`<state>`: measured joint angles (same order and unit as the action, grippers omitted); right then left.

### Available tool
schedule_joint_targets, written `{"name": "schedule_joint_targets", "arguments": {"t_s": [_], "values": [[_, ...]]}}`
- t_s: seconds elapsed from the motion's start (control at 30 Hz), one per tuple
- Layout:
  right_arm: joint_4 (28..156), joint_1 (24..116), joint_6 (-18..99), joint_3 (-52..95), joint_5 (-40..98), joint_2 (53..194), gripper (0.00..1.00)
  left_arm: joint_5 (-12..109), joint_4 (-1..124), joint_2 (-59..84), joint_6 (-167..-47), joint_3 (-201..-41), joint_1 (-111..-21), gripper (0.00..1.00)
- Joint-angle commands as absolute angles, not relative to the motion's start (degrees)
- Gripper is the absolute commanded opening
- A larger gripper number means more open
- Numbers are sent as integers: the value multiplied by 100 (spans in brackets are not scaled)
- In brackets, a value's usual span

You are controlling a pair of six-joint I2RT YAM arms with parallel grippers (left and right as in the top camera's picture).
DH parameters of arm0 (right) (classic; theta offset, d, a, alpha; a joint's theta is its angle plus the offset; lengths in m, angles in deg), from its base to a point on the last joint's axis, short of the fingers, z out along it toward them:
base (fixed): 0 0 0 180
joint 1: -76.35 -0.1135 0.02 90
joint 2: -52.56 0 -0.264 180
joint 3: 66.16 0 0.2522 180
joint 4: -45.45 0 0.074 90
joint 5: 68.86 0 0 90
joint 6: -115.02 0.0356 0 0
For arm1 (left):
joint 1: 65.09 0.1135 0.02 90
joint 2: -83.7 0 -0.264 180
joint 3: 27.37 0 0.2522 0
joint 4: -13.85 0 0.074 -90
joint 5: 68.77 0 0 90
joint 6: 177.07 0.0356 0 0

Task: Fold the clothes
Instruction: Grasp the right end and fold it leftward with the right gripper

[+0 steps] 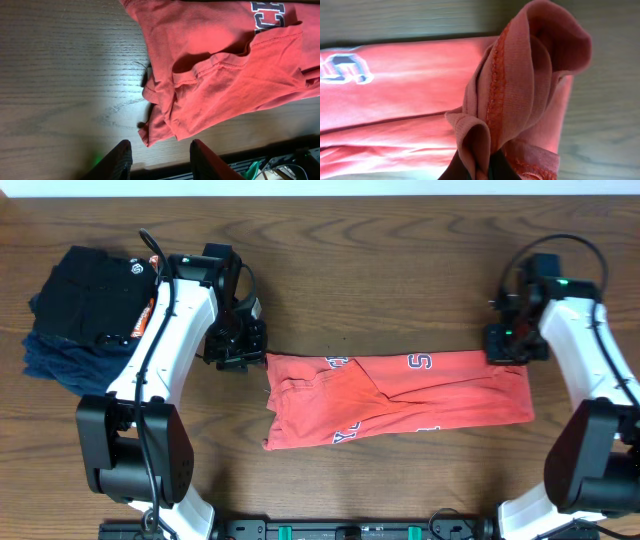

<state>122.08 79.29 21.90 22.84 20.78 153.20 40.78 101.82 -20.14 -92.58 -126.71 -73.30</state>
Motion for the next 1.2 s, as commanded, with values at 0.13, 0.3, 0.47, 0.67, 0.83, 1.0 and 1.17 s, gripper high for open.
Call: {"name": "schedule_joint_targets", "arguments": {"t_s": [0.13, 0.3, 0.47, 0.67, 0.83, 1.0, 1.17], "values": [[12285, 6950, 2503, 2365, 2163, 15263, 6, 4115, 10182, -2033, -9206, -12642, -7325, 40], [12293, 6517, 2498, 2365, 2161, 15263, 13, 4115, 10184, -2033, -9204, -12642, -7325, 40], [12315, 6285, 2501, 2365, 2174, 15263, 18, 4113, 10184, -2033, -9204, -12642, -7325, 40], [12407, 6100, 2243, 2365, 2749, 15263, 35, 4113, 10184, -2033, -9204, -12642, -7325, 40], [12460, 6062, 2004, 2365, 2720, 15263, 46, 4113, 10178, -2033, -9202, -12642, -7325, 40], [12532, 6069, 2330, 2365, 1619, 15263, 51, 4113, 10160, -2033, -9202, -12642, -7325, 40], [12676, 6165, 3082, 2365, 720, 15263, 51, 4115, 10167, -2033, -9204, -12640, -7325, 56]]}}
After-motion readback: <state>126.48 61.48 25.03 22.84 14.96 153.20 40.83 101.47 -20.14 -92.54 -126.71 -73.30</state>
